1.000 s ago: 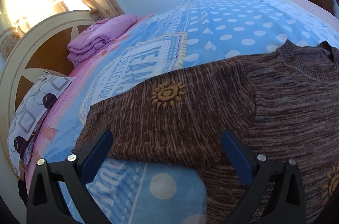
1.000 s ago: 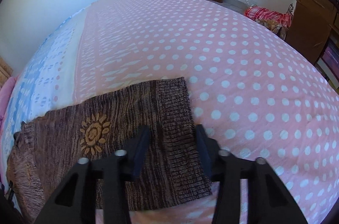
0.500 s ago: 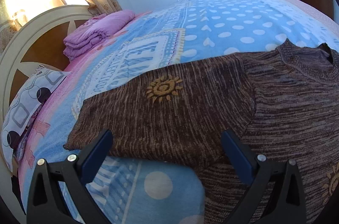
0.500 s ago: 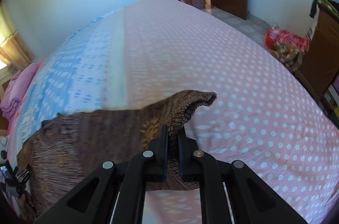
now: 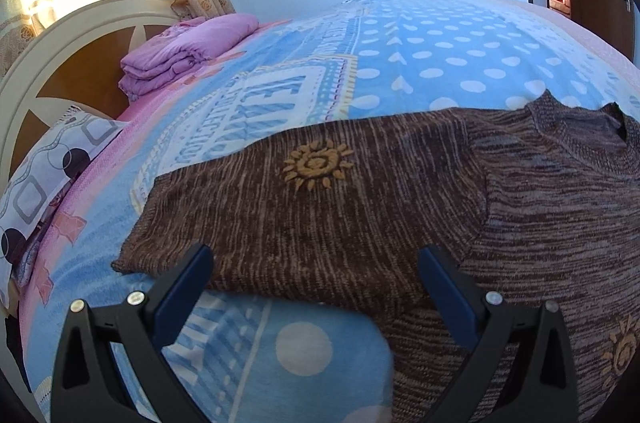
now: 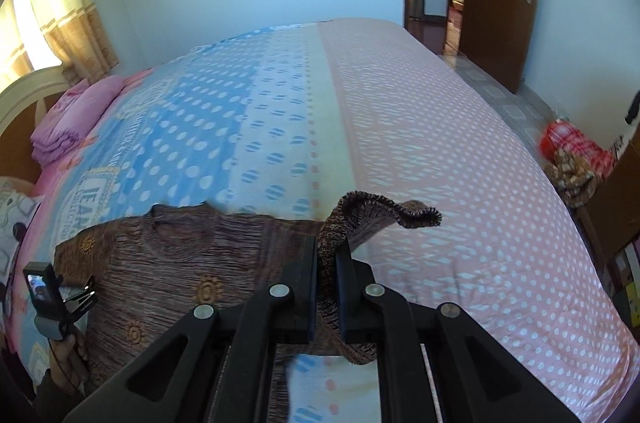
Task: Fold small clothes
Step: 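Fold the held sleeve across the sweater body and open the right gripper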
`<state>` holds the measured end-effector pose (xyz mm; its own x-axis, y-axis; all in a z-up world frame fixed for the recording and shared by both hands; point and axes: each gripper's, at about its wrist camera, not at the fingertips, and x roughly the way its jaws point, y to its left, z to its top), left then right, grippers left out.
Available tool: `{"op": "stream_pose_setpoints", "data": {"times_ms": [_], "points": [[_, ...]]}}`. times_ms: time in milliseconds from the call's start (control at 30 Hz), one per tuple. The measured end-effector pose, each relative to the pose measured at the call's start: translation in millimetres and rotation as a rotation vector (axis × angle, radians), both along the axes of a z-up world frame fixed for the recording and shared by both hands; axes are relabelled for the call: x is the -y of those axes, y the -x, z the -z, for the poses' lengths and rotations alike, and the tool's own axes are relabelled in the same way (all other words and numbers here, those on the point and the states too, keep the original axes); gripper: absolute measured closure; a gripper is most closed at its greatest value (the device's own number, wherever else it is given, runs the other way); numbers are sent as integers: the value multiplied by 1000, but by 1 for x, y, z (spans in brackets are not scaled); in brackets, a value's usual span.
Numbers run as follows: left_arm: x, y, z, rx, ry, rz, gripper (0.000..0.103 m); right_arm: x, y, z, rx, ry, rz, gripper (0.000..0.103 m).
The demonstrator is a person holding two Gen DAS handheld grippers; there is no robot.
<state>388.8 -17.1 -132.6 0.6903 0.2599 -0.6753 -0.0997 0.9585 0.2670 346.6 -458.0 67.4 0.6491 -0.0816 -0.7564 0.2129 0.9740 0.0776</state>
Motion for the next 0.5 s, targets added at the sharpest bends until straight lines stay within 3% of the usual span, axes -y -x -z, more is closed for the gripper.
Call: {"op": "stream_pose_setpoints", "data": {"times_ms": [267, 367, 500], "points": [[-1, 0, 1, 2, 5, -2, 0, -94, -34, 3, 5, -16, -156, 96], [-2, 0, 2, -3, 3, -3, 0, -134, -56, 25, -9, -37, -212, 96], [-2, -2, 4, -18, 2, -9, 0, -193, -88, 75, -29, -83, -282, 95]]}}
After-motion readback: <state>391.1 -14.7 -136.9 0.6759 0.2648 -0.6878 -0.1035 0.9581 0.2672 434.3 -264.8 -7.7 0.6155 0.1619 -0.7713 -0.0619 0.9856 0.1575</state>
